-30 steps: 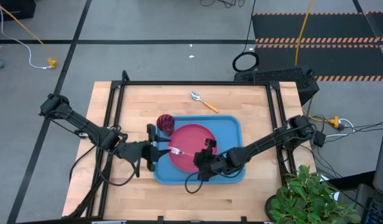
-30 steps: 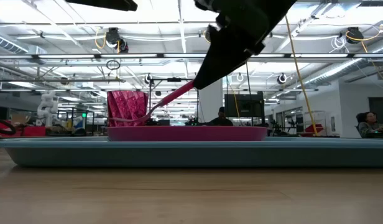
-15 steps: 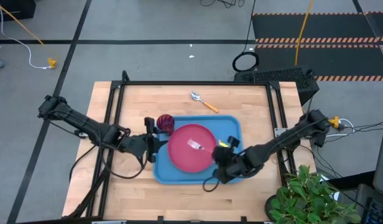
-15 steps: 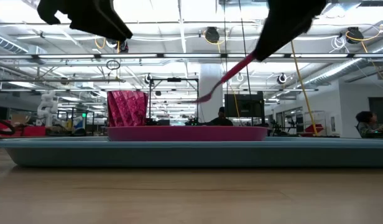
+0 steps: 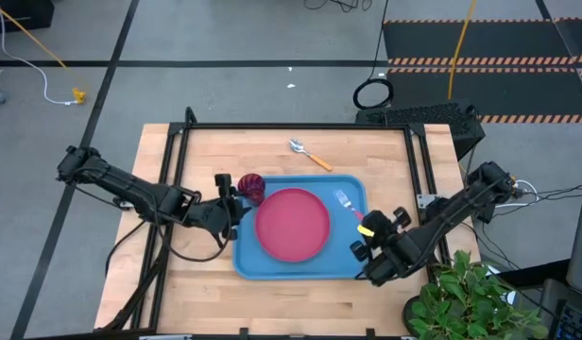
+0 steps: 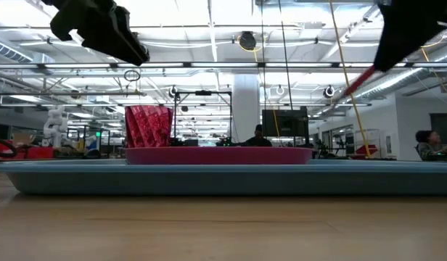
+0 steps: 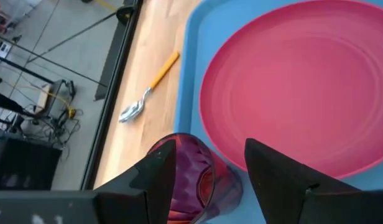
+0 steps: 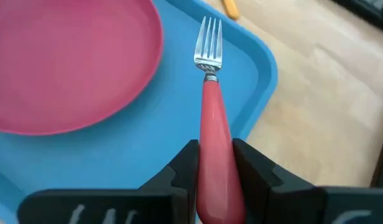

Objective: Pick and place plate/cup/fork/spoon on tray
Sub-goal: Put the pink fork on the blue tray to the right of the pink plate

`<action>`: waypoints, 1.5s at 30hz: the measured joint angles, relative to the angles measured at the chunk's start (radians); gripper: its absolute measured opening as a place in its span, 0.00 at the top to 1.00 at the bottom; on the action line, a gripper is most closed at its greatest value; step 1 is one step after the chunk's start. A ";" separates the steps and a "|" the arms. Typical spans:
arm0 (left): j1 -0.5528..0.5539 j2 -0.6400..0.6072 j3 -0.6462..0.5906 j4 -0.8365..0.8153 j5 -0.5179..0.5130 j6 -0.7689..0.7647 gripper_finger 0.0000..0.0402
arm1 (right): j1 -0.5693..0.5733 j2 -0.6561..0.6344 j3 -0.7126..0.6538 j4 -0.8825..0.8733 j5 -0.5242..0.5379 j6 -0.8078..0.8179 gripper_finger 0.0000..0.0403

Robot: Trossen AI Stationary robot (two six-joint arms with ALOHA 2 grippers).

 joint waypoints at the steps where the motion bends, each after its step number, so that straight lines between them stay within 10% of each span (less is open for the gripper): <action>1: 0.000 0.000 0.000 0.000 0.000 -0.005 0.52 | 0.006 0.000 -0.017 0.010 -0.003 0.023 0.85; 20: 0.000 0.000 0.000 -0.002 0.037 -0.056 0.52 | -0.015 0.000 -0.415 0.587 -0.015 0.125 0.84; 45: 0.000 0.001 0.000 -0.047 0.039 -0.079 0.52 | -0.024 0.034 -0.444 0.812 -0.083 0.062 0.67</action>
